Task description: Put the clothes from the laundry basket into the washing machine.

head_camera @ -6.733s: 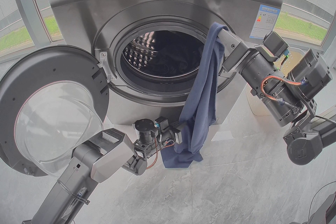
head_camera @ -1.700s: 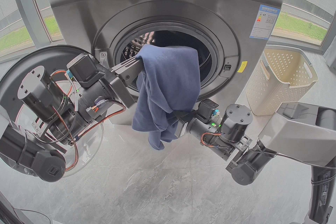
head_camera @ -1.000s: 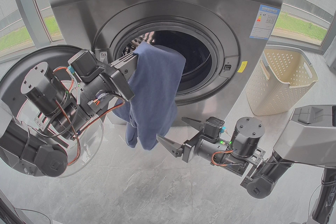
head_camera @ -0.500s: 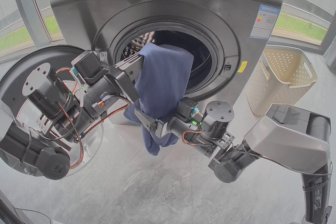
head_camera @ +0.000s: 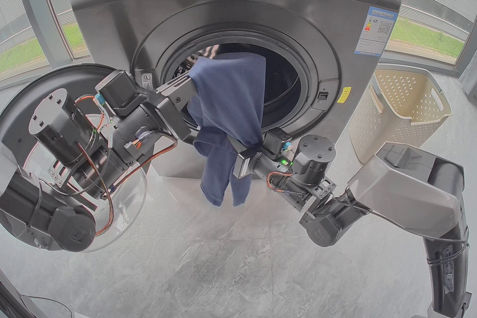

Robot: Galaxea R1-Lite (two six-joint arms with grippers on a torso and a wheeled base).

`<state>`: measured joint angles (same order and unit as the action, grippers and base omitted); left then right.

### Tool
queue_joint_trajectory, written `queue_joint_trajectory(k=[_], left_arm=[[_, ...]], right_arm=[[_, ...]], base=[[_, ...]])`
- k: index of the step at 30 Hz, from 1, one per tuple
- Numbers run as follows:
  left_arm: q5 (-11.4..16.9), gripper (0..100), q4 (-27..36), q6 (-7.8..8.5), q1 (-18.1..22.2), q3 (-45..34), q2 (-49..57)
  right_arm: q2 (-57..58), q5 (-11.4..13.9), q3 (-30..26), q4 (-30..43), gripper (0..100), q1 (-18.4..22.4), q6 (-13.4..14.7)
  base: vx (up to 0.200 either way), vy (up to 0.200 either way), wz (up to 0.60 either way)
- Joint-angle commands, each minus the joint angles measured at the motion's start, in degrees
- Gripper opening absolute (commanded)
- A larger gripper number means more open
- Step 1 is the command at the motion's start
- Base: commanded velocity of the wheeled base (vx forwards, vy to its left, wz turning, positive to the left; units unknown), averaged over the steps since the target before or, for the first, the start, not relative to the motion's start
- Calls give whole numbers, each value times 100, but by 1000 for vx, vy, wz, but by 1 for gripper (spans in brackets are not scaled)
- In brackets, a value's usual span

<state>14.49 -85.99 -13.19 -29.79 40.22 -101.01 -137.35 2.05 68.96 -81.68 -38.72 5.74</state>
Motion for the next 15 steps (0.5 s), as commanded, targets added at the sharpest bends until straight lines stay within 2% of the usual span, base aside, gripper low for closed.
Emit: queue_joint_trajectory(k=[1, 3, 6, 7, 8, 11, 15], left_arm=[[-61, 0, 65, 36, 501, -225, -50], [-61, 0, 109, 80, 659, -374, -112], [18, 0, 179, 405, 765, -805, -367], [18, 0, 179, 405, 765, -805, -367], [71, 0, 153, 721, 782, -1130, -630], [97, 0, 65, 1082, 791, -1446, -1017], [97, 0, -76, 1275, 896, -1587, -1351]], right_arm=[[666, -3, -384, -24, 0, 233, 32], [877, -3, -471, -6, 0, 242, 59], [1228, -3, -551, 38, 0, 172, 67], [1228, -3, -551, 38, 0, 172, 67], [1360, -11, -612, 47, 0, 128, 67], [1492, -11, -814, 38, 0, -13, 67], [1562, -3, -999, 29, 0, -110, 67]], base=[[0, 0, 0], [0, 0, 0], [0, 0, 0], [0, 0, 0], [0, 0, 0], [0, 0, 0], [0, 0, 0]])
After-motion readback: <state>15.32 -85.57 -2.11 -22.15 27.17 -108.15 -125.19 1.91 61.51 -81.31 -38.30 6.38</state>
